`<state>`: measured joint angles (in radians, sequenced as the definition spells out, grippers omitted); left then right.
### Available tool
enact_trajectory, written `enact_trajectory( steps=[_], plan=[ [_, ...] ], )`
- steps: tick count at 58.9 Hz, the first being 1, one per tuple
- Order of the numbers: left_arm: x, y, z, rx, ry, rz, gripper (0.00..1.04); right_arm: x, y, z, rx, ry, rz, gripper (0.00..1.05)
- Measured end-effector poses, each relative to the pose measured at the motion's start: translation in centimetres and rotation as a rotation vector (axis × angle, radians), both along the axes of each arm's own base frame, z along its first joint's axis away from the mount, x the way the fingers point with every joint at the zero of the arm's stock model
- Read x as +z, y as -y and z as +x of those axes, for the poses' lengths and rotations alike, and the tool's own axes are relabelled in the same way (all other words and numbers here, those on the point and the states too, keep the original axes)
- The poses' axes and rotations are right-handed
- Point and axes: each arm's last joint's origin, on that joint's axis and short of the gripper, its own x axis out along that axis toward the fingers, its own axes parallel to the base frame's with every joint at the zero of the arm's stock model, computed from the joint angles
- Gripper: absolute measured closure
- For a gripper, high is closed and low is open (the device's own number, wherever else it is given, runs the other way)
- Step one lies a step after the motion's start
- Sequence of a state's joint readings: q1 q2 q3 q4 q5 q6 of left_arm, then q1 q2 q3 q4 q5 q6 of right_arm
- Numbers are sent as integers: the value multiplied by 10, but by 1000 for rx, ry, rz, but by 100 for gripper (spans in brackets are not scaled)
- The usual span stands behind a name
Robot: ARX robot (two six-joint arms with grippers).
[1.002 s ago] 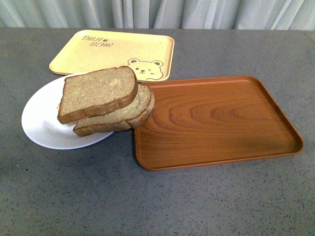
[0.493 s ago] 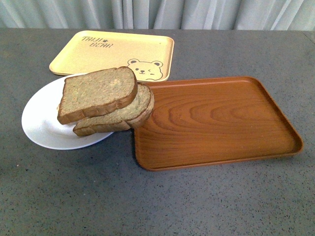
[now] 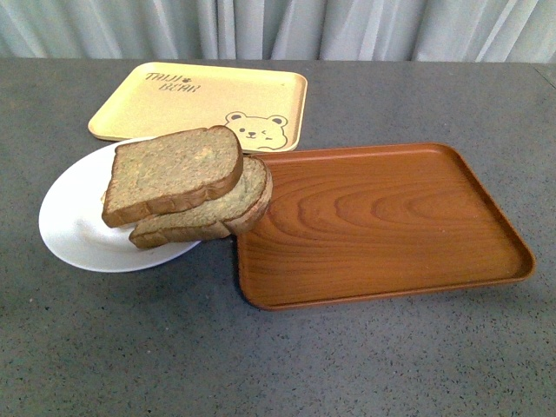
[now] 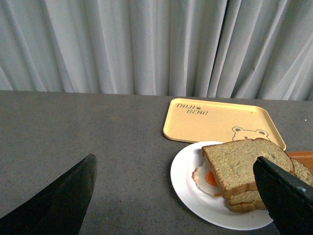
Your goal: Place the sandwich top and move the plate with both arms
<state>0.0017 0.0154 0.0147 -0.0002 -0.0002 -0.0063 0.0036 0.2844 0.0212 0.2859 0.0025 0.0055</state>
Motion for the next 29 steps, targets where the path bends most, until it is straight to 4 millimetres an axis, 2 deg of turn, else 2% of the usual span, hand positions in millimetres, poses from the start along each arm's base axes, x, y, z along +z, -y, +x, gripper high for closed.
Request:
enact_trajectory(
  steps=[23,29],
  plan=[
    [0,0,0,0,0,0,9,-1,0,-8,0,-1,0,103],
    [0,0,0,0,0,0,9,-4,0,-18,1,-9,0,103]
  ],
)
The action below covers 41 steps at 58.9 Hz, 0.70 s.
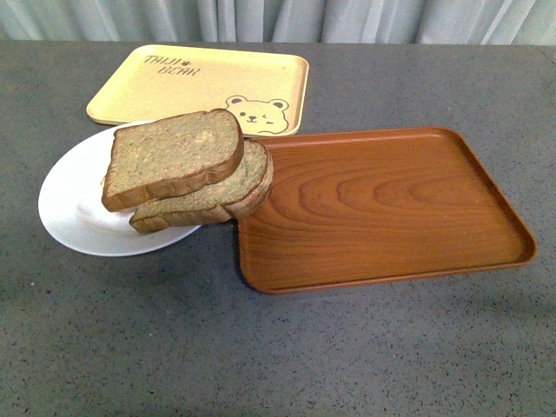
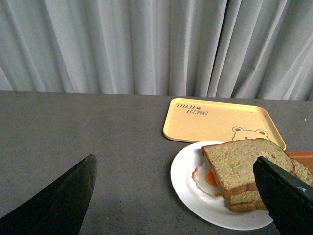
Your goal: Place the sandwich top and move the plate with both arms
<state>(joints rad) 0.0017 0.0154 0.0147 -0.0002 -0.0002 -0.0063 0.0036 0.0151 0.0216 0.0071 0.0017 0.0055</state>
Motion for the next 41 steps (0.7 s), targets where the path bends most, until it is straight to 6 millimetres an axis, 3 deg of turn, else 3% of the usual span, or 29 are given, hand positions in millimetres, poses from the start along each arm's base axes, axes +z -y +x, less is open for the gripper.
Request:
enact_trajectory(
  steps=[17,31,35,41],
  plan=[
    [0,0,0,0,0,0,9,0,0,-1,0,4,-1,102],
    [-1,0,1,-30,-34,-21,9,0,0,-1,0,3,-2,62],
    [0,6,3,-210,-290,-209,9,0,0,-1,0,3,-2,50],
    [2,14,26,-282,-467,-494,9,0,0,-1,2,5,-2,32]
  ],
)
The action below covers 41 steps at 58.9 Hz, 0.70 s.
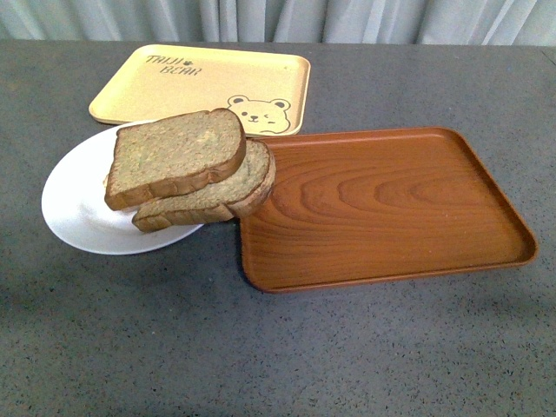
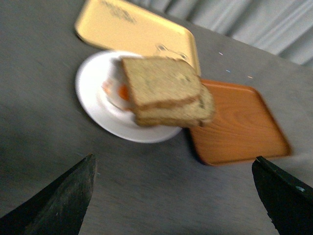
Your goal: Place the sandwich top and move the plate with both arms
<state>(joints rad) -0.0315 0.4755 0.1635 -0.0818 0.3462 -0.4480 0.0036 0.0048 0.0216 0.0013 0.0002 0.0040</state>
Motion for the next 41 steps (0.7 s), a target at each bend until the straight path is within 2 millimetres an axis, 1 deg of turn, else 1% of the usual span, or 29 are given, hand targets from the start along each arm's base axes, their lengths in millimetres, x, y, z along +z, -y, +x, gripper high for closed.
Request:
enact_trajectory(
  steps=[4,6,7,8,9,12,16,22,26,34,41],
  plan=[
    [2,0,20,51,-43,-90,9,0,0,0,0,0,0,22],
    [3,-2,36,83,-54,-127,9,0,0,0,0,0,0,17],
    [3,-4,44,99,-61,-146,9,0,0,0,0,0,0,12],
    [1,-6,55,121,-70,-170,9,0,0,0,0,0,0,9],
    [-1,-9,63,137,-77,-183,9,0,0,0,0,0,0,8],
    [-10,-18,83,199,-104,-222,9,0,0,0,0,0,0,9],
    [-33,-31,103,277,-174,-266,9,0,0,0,0,0,0,9],
    [-64,-40,111,339,-266,-308,9,0,0,0,0,0,0,9],
    [-78,-42,113,362,-306,-328,9,0,0,0,0,0,0,9],
    [-92,-44,123,393,-331,-370,9,0,0,0,0,0,0,9],
    [-99,-42,135,396,-339,-427,9,0,0,0,0,0,0,9]
  ],
)
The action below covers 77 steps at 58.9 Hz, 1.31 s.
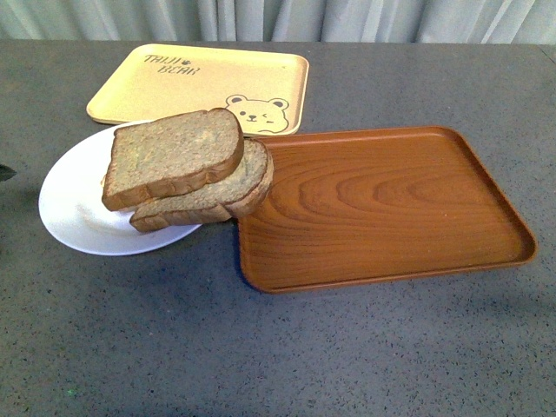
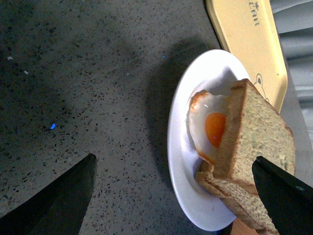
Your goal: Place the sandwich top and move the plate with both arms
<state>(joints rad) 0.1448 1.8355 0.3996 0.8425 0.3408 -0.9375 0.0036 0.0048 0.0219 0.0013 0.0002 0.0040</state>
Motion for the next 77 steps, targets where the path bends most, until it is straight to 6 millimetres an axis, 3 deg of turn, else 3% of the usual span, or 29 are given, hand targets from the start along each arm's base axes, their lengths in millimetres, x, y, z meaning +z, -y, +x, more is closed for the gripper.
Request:
enact_trajectory(
  steps=[19,37,68,77],
  plan=[
    [-27,23,18,4,-16,-147,9,0,0,0,0,0,0,9],
    [-37,33,28,4,3,-218,10,0,0,0,0,0,0,9],
    [-43,35,24,11,12,-245,99,0,0,0,0,0,0,9],
    [-42,36,19,7,8,-258,102,0,0,0,0,0,0,9]
  ],
)
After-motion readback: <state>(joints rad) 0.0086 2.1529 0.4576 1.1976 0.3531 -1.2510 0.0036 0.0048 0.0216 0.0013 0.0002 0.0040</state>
